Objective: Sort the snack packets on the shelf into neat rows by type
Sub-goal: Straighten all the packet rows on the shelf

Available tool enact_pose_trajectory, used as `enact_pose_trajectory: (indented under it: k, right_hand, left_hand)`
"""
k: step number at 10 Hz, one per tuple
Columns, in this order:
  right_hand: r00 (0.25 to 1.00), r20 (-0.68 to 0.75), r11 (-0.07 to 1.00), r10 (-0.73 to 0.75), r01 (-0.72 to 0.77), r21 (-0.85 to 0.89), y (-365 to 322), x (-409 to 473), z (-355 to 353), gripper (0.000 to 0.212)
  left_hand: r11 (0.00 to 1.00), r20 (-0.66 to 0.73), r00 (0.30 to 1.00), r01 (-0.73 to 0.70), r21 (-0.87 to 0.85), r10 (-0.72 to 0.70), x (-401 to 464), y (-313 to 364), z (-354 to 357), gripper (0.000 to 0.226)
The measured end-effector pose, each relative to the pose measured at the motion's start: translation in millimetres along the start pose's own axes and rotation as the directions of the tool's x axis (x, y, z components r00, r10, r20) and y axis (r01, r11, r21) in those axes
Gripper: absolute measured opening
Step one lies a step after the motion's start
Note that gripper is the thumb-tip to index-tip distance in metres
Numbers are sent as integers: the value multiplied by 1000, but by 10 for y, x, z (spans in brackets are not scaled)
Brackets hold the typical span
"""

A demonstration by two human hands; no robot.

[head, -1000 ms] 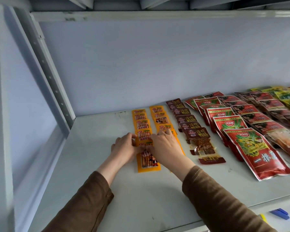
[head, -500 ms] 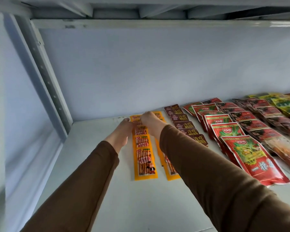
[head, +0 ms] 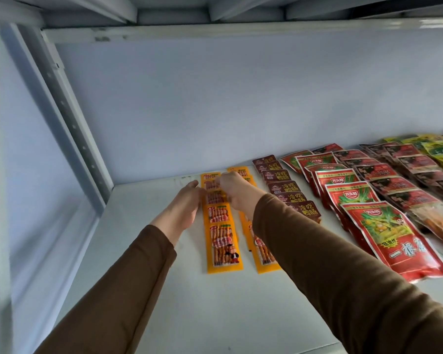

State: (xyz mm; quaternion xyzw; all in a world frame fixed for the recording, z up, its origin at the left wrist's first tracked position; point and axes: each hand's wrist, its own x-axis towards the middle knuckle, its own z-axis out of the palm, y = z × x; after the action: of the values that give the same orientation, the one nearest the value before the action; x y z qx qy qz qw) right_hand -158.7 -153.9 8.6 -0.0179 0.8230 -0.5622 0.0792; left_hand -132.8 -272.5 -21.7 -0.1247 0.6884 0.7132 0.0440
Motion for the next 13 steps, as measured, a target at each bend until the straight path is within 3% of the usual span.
enact_pose_trajectory:
  k: [1, 2, 3, 4, 5, 6, 7, 8, 9, 10, 13]
  right_hand:
    - [997, 57, 985, 50, -59, 160, 46, -119, -14, 35]
    - [992, 59, 961, 114, -125, 247, -1, -256, -94, 38]
    - [991, 52, 958, 122, -132, 254, 109, -408, -159, 39]
    - [987, 118, 969, 108, -131, 208, 159, -531, -92, 39]
    - [995, 101, 996, 20, -28, 82, 132, -621, -171, 47]
    - [982, -49, 976, -185, 178, -126, 190, -718, -598, 47]
    - [910, -147, 845, -389, 289, -450, 412, -845, -1056, 43]
    - [918, -39, 726, -394, 285, -626, 638, -994, -1159, 39]
    - [913, 135, 571, -384, 350, -743, 828, -1198, -985, 37]
    - [903, 211, 455, -373, 376, -807, 997, -1358, -844, 48]
    - [887, 239, 400, -395, 400, -824, 1127, -1406, -870, 50]
  left_hand:
    - [995, 13, 1000, 12, -97, -10, -114, -27, 46, 65]
    - [999, -32, 999, 2, -51, -4, -190, -32, -63, 64]
    - [999, -39, 999, 10, -51, -12, -391, -116, -98, 61]
    - [995, 61, 998, 32, -93, -27, -606, -166, 27, 38]
    - [990, -22, 997, -77, 116, 80, -659, -148, 51, 47]
    - [821, -67, 948, -234, 521, 313, -596, -144, -34, 50]
    - [564, 119, 879, -394, 726, 461, -520, -148, 50, 42]
    - [360, 264, 851, -446, 819, 454, -392, -117, 290, 41]
    - [197, 392, 846, -480, 855, 361, -260, -110, 502, 47]
    - [152, 439, 863, -483, 863, 251, -162, -160, 614, 51]
    - [-67, 463, 868, -458, 886, 179, -28, -129, 901, 43]
